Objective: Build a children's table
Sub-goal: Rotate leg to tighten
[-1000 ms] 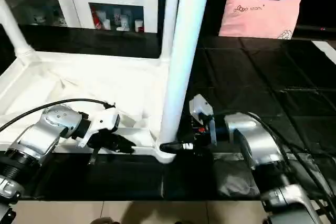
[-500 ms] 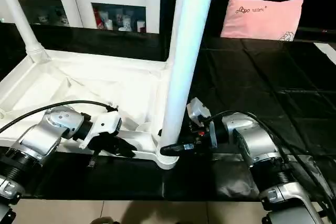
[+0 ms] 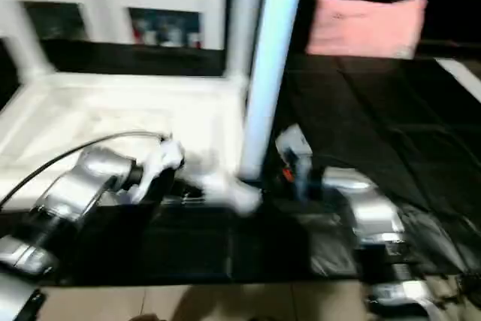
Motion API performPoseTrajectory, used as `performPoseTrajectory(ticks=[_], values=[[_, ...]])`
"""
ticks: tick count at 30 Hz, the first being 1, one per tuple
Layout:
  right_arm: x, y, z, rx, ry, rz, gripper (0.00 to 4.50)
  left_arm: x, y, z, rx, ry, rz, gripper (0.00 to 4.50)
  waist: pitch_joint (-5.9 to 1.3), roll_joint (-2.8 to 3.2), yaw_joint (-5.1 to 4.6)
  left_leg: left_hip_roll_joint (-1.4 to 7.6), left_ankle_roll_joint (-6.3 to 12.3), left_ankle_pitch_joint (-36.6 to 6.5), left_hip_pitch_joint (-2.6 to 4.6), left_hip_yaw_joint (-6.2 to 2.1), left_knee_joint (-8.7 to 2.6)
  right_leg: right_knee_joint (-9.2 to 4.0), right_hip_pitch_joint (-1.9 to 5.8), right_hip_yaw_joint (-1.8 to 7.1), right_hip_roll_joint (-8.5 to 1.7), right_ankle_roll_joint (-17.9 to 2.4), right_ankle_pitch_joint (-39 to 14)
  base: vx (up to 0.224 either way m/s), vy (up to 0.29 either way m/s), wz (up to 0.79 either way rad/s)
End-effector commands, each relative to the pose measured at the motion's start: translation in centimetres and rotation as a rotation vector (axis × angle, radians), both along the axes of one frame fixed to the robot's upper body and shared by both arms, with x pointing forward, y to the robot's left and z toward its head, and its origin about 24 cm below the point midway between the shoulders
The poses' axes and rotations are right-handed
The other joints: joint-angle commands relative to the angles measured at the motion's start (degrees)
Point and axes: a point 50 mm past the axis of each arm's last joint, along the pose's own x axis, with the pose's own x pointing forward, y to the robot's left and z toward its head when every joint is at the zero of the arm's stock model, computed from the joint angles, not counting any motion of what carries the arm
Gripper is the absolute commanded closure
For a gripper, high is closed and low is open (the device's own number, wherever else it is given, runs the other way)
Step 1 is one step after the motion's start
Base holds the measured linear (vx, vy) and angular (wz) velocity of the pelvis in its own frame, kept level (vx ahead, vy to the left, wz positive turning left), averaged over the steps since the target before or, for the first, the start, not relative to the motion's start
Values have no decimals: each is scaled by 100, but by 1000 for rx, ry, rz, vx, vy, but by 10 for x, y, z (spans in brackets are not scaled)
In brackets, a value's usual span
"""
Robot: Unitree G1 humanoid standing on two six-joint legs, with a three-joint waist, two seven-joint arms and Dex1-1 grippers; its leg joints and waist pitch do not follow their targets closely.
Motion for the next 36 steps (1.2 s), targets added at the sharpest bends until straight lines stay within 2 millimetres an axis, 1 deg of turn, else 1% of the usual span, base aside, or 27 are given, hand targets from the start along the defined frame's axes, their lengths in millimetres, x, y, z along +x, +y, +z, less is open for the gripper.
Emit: performPoseTrajectory(ticks=[1, 2, 3, 5, 7, 8, 9, 10, 11, 12, 13, 14, 16, 17, 18, 19, 20, 22, 23, 24, 26, 27, 28, 31, 34, 35, 36], values=[[-2, 30, -14, 15, 90, 11, 243, 19, -10, 31, -73, -132, 118, 450, -438, -5, -11, 113, 80, -885, -41, -52, -378, -502, 355, 337, -384, -429, -2303, 0, 0, 0], [9, 41, -18, 12, 109, -112, 243, 24, -18, 34, -77, -148, 175, 450, -437, -1, -38, 112, 102, -852, -52, -55, -381, -497, 359, 336, -382, -470, -2225, 0, 0, 0], [12, 46, -18, 7, 113, -156, 243, 26, -22, 35, -81, -153, 201, 450, -435, 4, -97, 105, 92, -816, -50, -49, -377, -488, 339, 334, -367, -536, -2145, 0, 0, 0], [16, 51, -21, -5, 129, -207, 244, 28, -27, 37, -86, -162, 230, 450, -439, 2, -134, 90, 119, -790, -40, -40, -364, -487, 350, 333, -369, -572, -2132, 0, 0, 0], [29, 62, -24, -53, 161, -358, 244, 35, -39, 41, -93, -190, 309, 450, -443, 20, -142, 105, 153, -705, -41, -44, -371, -473, 355, 339, -366, -625, -1988, 0, 0, 0], [30, 64, -24, -53, 165, -372, 244, 36, -41, 42, -91, -197, 319, 450, -448, 24, -162, 120, 130, -647, -45, -49, -375, -441, 349, 350, -363, -691, -1828, 0, 0, 0], [31, 66, -22, -41, 165, -382, 244, 37, -42, 42, -88, -201, 324, 450, -465, 44, -143, 122, 155, -603, -27, -44, -369, -426, 357, 360, -366, -759, -1616, 0, 0, 0], [32, 67, -20, -27, 159, -388, 244, 36, -42, 42, -87, -202, 321, 450, -466, 38, -141, 132, 184, -571, -28, -43, -370, -406, 358, 374, -370, -808, -1456, 0, 0, 0], [33, 69, -19, -15, 153, -394, 209, 36, -43, 42, -85, -202, 323, 450, -474, 49, -135, 141, 236, -479, -37, -47, -373, -359, 373, 382, -365, -898, -1163, 0, 0, 0], [33, 70, -17, -9, 145, -396, 188, 36, -43, 42, -81, -205, 316, 450, -473, 52, -133, 149, 283, -430, -21, -42, -371, -338, 364, 389, -363, -978, -955, 0, 0, 0], [34, 70, -16, -2, 137, -402, 175, 34, -43, 41, -79, -204, 307, 450, -474, 55, -127, 151, 312, -426, -21, -35, -370, -320, 376, 398, -371, -1045, -823, 0, 0, 0], [34, 70, -15, 3, 135, -404, 175, 34, -43, 41, -80, -202, 303, 450, -472, 65, -124, 153, 321, -435, -22, -37, -374, -316, 379, 398, -372, -1071, -794, 0, 0, 0], [34, 69, -15, 10, 132, -408, 166, 32, -41, 40, -79, -202, 288, 450, -464, 54, -125, 148, 328, -490, -28, -36, -379, -319, 394, 399, -376, -1093, -812, 0, 0, 0], [33, 66, -15, 13, 126, -409, 154, 31, -39, 39, -78, -198, 286, 450, -461, 53, -129, 144, 315, -533, -28, -32, -378, -334, 400, 399, -380, -1069, -891, 0, 0, 0], [33, 64, -14, 19, 114, -399, 154, 31, -36, 37, -72, -198, 281, 450, -449, 53, -137, 141, 295, -609, -28, -29, -383, -357, 400, 396, -379, -1027, -1035, 0, 0, 0], [31, 60, -13, 30, 108, -380, 133, 30, -32, 35, -63, -196, 275, 450, -448, 42, -138, 135, 291, -647, -32, -28, -383, -369, 408, 394, -379, -992, -1114, 0, 0, 0], [29, 56, -11, 40, 98, -354, 133, 30, -28, 33, -55, -195, 270, 450, -450, 32, -133, 124, 314, -677, -38, -30, -379, -381, 423, 391, -377, -929, -1213, 0, 0, 0], [28, 54, -10, 46, 92, -337, 121, 30, -25, 32, -50, -195, 266, 450, -442, 38, -128, 135, 332, -670, -37, -31, -380, -394, 409, 395, -381, -875, -1291, 0, 0, 0], [26, 46, -9, 49, 70, -300, 108, 29, -21, 31, -49, -196, 244, 450, -446, 31, -137, 141, 316, -655, -40, -33, -382, -387, 406, 393, -380, -885, -1303, 0, 0, 0], [23, 39, -7, 48, 49, -263, 96, 27, -18, 30, -45, -192, 225, 450, -441, 27, -116, 136, 345, -695, -20, -27, -377, -410, 399, 388, -377, -862, -1356, 0, 0, 0], [18, 22, -3, 46, 14, -200, 85, 24, -10, 27, -39, -188, 175, 450, -444, 18, -118, 149, 388, -675, -47, -31, -377, -378, 414, 399, -374, -880, -1237, 0, 0, 0], [16, 14, -1, 44, 2, -177, 77, 22, -8, 26, -38, -184, 153, 450, -446, 18, -102, 146, 434, -674, -37, -28, -372, -396, 410, 394, -375, -860, -1241, 0, 0, 0], [15, 8, 1, 41, -9, -156, 61, 21, -5, 24, -37, -181, 131, 450, -449, 27, -99, 147, 454, -666, -36, -27, -369, -389, 403, 394, -377, -909, -1213, 0, 0, 0], [11, -16, 11, 23, -44, -71, 47, 12, 4, 21, -40, -156, 23, 450, -441, 25, -69, 160, 452, -684, -23, -22, -370, -380, 394, 400, -382, -953, -1242, 0, 0, 0], [9, -23, 14, 0, -52, -23, 18, 8, 7, 20, -39, -145, -27, 450, -435, 26, -20, 165, 422, -755, -9, -19, -374, -391, 384, 400, -381, -920, -1360, 0, 0, 0], [4, -28, 16, -33, -54, 76, 10, 2, 12, 18, -14, -130, -117, 450, -428, 30, 1, 160, 414, -829, 5, -16, -375, -406, 367, 395, -381, -920, -1457, 0, 0, 0], [2, -29, 16, -46, -52, 112, 6, -1, 15, 17, -3, -126, -157, 450, -430, 20, 18, 164, 418, -859, -4, -19, -377, -405, 379, 396, -384, -910, -1496, 0, 0, 0]])
